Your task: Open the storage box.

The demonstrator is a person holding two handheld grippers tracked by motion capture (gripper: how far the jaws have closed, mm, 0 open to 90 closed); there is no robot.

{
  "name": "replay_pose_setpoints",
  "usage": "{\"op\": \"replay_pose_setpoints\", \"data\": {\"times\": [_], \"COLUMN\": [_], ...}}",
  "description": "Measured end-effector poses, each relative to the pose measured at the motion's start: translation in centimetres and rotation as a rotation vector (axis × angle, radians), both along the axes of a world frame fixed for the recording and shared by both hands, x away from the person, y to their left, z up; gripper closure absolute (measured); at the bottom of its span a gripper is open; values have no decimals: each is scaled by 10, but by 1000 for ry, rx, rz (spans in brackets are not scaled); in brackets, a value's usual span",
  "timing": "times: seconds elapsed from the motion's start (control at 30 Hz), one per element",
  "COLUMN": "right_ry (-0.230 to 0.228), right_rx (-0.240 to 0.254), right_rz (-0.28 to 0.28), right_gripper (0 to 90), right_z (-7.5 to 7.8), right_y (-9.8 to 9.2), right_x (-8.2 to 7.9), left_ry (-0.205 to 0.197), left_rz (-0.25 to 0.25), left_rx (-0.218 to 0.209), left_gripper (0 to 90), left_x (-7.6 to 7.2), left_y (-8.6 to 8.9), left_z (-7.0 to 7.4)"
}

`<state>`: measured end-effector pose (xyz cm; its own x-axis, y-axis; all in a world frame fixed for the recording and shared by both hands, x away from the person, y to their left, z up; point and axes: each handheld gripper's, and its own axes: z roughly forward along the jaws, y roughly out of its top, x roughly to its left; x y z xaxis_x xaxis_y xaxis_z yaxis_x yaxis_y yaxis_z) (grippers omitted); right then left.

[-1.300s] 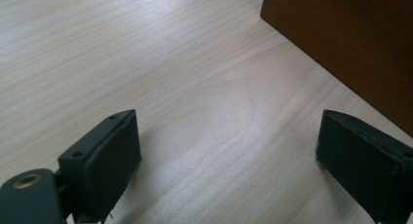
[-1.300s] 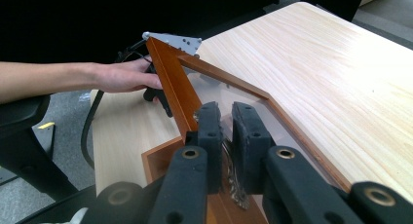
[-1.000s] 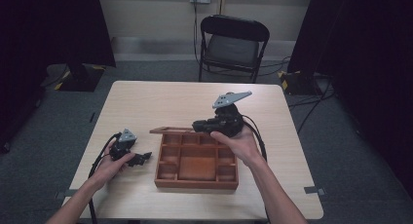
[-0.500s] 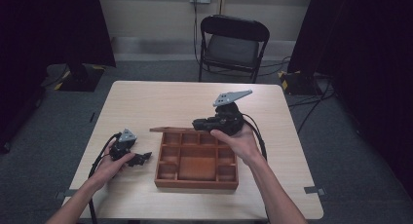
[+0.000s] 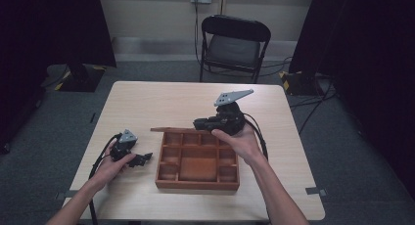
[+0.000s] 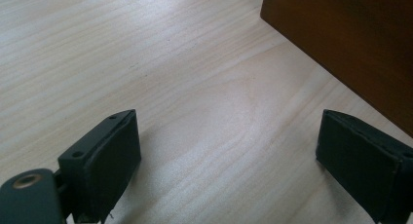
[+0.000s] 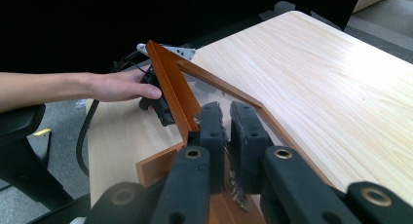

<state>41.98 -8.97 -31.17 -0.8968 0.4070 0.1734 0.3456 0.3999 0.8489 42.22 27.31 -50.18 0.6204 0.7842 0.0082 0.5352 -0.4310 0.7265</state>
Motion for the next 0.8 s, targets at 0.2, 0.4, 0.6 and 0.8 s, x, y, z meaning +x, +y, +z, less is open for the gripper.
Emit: {"op": "replay_pose_setpoints", "data": {"times": [0.2,0.4,0.6,0.8], "right_ry": [5,6,11,12], "right_rx": [11,14,23,27], "right_rz": [-8,-12,-13,-16], "right_gripper": [848,848,848,848], "right_z": [1,2,2,3], "right_y": [-1,-1,-1,-2], "right_x": [3,5,7,9], "left_ry": [0,-1,-1,-1], "left_rz": [1,4,3,2], "left_rx": [0,-4,-4,-2], "left_gripper": [83,83,83,83], "left_x": [0,0,0,0], "left_y": [0,0,0,0], "left_z": [0,0,0,0]}}
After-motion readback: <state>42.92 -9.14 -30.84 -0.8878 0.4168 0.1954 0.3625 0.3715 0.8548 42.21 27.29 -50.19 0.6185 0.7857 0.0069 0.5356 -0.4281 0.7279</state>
